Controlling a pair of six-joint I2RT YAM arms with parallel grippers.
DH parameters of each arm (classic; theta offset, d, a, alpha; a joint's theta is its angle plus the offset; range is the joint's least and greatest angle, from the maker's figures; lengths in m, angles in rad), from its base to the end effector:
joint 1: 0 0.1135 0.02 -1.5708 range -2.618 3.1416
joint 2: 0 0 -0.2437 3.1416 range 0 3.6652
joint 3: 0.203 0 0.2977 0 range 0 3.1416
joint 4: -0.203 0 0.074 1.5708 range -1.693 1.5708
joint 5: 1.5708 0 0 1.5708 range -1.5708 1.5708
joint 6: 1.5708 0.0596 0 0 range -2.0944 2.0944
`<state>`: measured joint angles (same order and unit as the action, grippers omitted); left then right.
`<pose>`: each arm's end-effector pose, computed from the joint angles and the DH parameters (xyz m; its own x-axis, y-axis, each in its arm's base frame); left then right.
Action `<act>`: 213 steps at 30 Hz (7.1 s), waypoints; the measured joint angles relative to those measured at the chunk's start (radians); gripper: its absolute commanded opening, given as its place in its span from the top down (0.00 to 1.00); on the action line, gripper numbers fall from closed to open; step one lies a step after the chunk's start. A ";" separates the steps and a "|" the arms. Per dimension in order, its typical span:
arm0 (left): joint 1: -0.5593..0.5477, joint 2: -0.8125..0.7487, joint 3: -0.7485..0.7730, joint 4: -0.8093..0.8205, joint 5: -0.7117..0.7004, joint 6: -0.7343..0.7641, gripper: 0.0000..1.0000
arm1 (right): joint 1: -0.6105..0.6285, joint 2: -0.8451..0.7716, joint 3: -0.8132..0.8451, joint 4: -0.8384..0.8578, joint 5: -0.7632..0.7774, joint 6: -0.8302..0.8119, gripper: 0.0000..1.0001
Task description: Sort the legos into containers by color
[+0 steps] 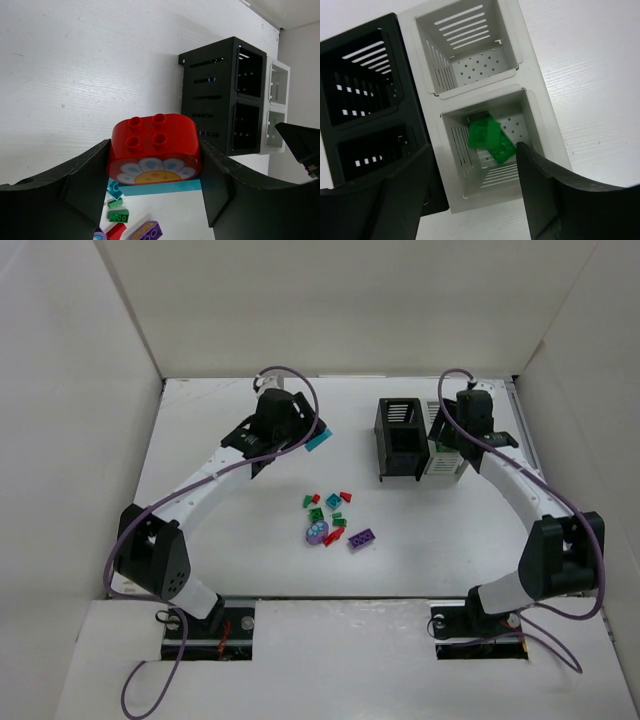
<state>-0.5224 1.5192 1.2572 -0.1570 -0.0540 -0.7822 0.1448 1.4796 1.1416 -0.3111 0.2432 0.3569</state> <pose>0.3713 -0.2101 0.2850 -0.5712 -0.4833 -0.6635 0.0746 0.7744 -0.6283 0.3957 0.0432 0.2364 -0.5431 0.2635 -0.7973 0.2556 0.9563 0.1419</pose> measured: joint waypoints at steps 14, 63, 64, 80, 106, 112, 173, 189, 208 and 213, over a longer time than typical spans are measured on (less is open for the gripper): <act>-0.029 -0.020 0.000 0.050 0.072 0.000 0.75 | 0.159 -0.271 -0.112 0.126 -0.438 -0.187 0.22; -0.268 -0.221 -0.054 0.176 -0.142 -0.233 0.77 | 0.465 -0.296 -0.190 0.524 -0.575 -0.210 1.00; -0.267 -0.219 -0.054 0.175 -0.137 -0.233 0.77 | 0.466 -0.304 -0.199 0.525 -0.570 -0.210 1.00; -0.075 -0.201 -0.054 0.157 -0.091 -0.229 0.77 | 0.370 -0.487 -0.372 0.494 -0.527 -0.221 1.00; 0.055 -0.029 -0.018 0.046 -0.100 0.006 0.77 | 0.181 0.233 0.108 0.386 -0.043 -0.203 0.95; 0.060 0.019 0.017 0.047 -0.074 0.038 0.77 | 0.177 0.290 0.156 0.373 -0.052 -0.191 0.78; -0.260 1.072 1.153 0.618 0.274 0.382 0.67 | 0.039 -0.603 -0.237 -0.100 0.330 0.295 0.38; -0.278 1.117 1.154 0.640 0.175 0.385 0.07 | 0.031 -0.652 -0.258 -0.117 0.329 0.299 0.37; -0.245 0.677 0.636 0.444 0.212 0.401 0.00 | 0.031 -0.653 -0.258 -0.127 0.230 0.239 0.37; -0.111 0.252 0.276 0.365 0.198 0.342 0.00 | 0.047 -0.603 -0.260 -0.100 0.052 0.151 0.38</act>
<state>-0.6338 1.7710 1.5330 0.2081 0.1440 -0.4400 0.1921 0.8768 0.8814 -0.4107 0.2955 0.5079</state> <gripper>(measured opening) 0.997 0.625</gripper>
